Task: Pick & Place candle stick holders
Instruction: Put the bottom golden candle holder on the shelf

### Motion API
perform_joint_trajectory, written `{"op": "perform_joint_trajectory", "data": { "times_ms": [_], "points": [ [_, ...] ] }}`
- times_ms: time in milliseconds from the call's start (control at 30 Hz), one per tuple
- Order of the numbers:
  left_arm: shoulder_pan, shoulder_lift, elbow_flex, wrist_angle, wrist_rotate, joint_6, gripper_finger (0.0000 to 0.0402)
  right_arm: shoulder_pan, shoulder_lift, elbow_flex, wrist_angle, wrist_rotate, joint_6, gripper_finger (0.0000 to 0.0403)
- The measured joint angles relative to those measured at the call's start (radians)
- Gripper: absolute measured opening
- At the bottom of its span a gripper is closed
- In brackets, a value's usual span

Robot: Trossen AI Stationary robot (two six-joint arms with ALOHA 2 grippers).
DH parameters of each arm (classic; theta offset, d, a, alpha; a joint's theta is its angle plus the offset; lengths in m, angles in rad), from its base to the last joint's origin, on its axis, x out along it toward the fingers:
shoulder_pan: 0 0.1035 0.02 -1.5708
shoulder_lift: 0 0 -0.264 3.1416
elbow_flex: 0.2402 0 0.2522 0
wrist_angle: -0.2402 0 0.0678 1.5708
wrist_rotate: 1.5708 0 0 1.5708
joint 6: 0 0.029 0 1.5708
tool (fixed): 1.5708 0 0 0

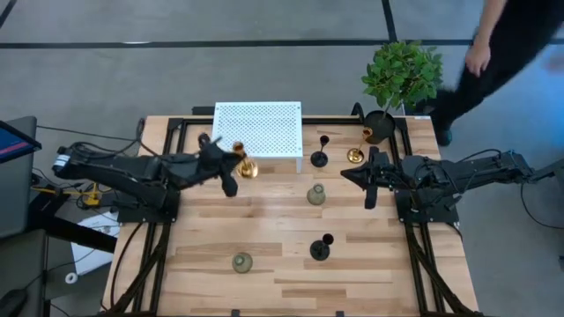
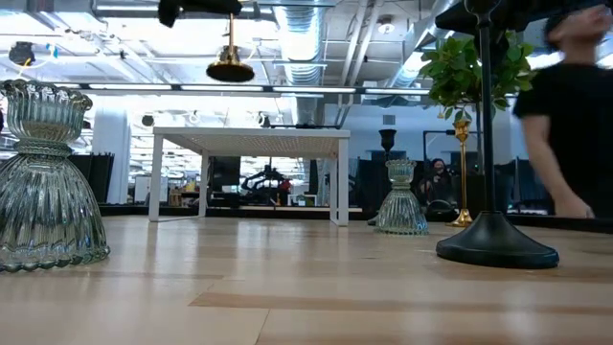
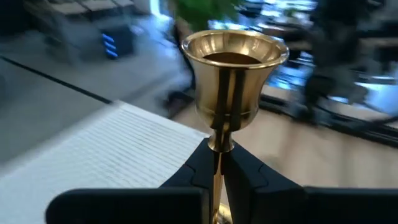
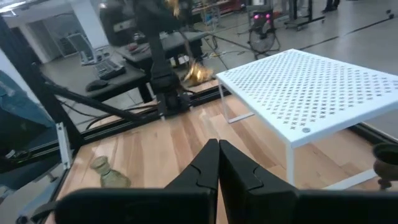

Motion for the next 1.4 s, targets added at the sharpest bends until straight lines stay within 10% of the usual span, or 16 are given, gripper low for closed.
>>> {"op": "perform_joint_trajectory", "data": {
  "times_ms": [333,900,1400],
  "points": [
    [0.189,-0.039,0.021,0.000,-0.210,0.126,0.0015,0.000,0.000,0.000,0.036,0.004,0.002,0.0000],
    [0.748,0.113,0.021,0.090,0.259,0.086,0.0015,0.000,0.029,-0.001,0.065,0.003,0.002,0.0000],
    [0.869,0.246,0.021,0.166,0.297,0.057,0.0015,0.000,0.123,0.000,0.111,0.001,0.002,0.0000]
  ]
}}
